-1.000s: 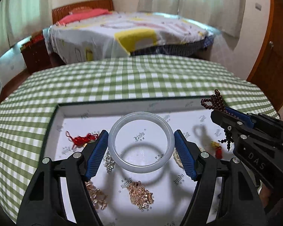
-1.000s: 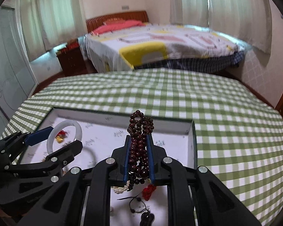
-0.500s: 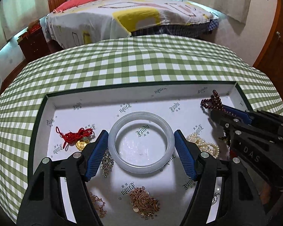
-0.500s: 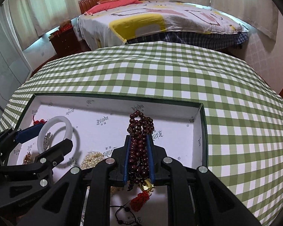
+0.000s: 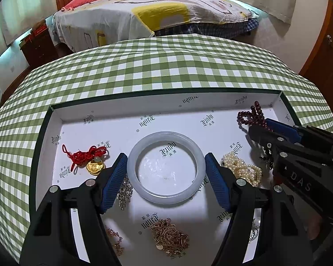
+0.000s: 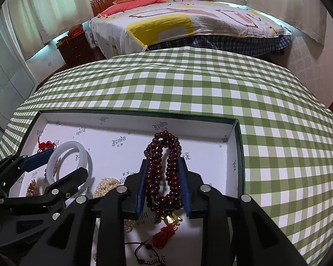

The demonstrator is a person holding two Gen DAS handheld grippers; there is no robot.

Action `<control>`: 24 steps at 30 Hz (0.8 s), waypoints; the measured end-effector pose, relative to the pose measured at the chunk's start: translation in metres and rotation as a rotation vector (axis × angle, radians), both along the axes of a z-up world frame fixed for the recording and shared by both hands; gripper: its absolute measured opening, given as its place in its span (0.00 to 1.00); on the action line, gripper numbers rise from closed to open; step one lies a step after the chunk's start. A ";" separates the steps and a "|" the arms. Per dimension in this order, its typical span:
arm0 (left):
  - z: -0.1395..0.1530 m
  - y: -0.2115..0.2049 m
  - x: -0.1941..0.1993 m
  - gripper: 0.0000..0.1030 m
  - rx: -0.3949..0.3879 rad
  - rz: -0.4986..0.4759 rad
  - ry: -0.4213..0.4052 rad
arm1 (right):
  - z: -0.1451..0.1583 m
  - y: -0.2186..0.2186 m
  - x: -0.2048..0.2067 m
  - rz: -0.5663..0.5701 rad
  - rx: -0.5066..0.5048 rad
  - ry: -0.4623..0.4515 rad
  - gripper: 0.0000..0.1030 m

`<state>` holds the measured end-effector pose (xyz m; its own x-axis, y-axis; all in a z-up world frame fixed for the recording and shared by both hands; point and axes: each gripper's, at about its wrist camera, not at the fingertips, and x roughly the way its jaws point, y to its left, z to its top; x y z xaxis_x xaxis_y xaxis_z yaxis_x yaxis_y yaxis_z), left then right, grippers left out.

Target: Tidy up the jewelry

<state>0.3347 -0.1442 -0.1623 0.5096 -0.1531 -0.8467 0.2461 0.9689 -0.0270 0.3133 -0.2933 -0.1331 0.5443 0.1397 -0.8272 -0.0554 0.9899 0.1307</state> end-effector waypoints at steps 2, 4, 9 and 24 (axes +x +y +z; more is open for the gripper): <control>0.000 0.001 0.000 0.67 -0.003 0.003 0.002 | 0.001 0.001 0.000 0.003 -0.005 -0.002 0.30; 0.000 0.001 0.000 0.67 -0.004 0.006 0.003 | 0.002 0.002 -0.001 0.006 -0.010 -0.011 0.36; 0.005 0.003 -0.003 0.70 -0.014 0.007 -0.024 | 0.005 -0.004 -0.004 -0.022 0.006 -0.031 0.52; 0.044 0.017 -0.032 0.82 -0.019 0.031 -0.174 | 0.038 -0.016 -0.034 -0.105 -0.025 -0.153 0.65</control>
<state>0.3025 -0.1274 -0.1187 0.6530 -0.1498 -0.7424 0.2183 0.9759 -0.0049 0.2796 -0.3097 -0.0949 0.6743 0.0562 -0.7363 0.0310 0.9941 0.1043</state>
